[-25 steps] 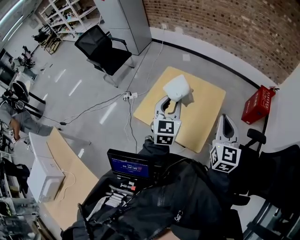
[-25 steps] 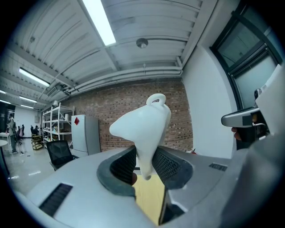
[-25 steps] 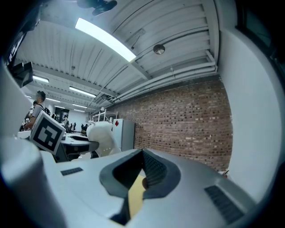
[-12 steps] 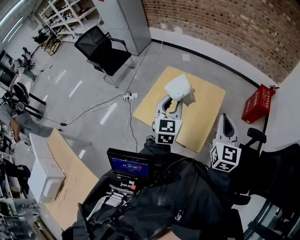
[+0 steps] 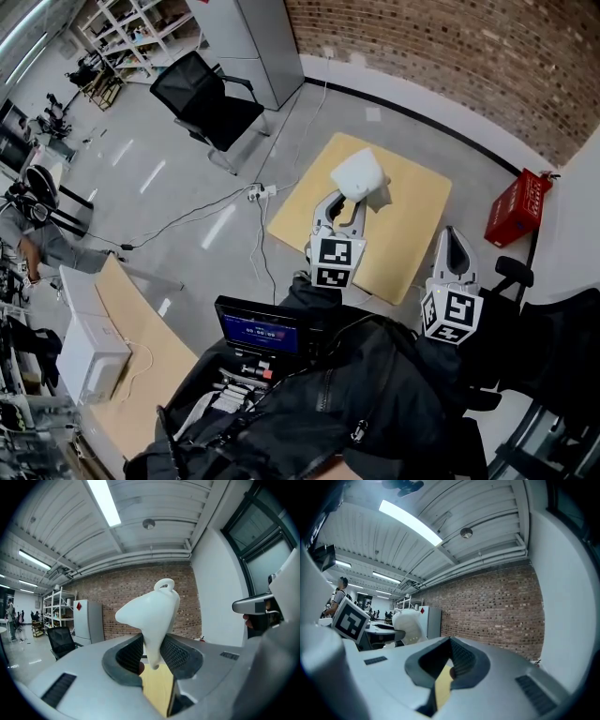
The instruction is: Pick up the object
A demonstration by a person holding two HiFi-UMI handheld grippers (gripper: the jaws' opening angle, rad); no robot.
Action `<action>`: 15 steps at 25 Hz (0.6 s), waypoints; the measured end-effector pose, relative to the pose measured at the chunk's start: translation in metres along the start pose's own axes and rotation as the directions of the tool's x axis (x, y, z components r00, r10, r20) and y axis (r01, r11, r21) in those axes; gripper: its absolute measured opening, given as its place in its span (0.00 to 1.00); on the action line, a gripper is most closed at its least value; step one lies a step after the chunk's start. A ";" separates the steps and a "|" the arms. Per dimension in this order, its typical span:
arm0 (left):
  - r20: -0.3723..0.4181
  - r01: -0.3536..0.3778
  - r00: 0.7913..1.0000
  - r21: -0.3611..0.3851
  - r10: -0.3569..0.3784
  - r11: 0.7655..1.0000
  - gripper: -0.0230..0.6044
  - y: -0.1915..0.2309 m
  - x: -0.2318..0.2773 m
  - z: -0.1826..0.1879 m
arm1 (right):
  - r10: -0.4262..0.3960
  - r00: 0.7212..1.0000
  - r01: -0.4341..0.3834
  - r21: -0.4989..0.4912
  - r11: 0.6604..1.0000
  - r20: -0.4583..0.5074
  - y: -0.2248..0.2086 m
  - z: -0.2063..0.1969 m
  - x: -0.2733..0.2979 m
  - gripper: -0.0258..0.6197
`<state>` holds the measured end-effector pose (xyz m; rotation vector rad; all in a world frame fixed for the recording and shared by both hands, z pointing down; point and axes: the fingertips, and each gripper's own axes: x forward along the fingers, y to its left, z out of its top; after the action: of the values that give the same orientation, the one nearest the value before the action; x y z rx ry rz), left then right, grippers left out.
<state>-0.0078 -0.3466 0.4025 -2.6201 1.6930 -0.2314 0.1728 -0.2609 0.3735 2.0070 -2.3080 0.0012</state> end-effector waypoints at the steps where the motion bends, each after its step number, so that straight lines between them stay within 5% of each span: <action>1: 0.001 0.001 1.000 -0.001 -0.001 1.000 0.22 0.000 0.000 0.000 | 0.001 1.000 -0.001 -0.002 1.000 0.001 0.000 0.000 0.000 0.05; 15: -0.004 -0.013 1.000 0.008 0.013 1.000 0.22 0.008 -0.004 -0.002 | 0.001 1.000 -0.001 -0.003 1.000 0.006 0.005 0.001 -0.002 0.05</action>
<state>-0.0166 -0.3460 0.4038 -2.6035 1.7067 -0.2436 0.1682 -0.2581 0.3724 2.0076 -2.3111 -0.0090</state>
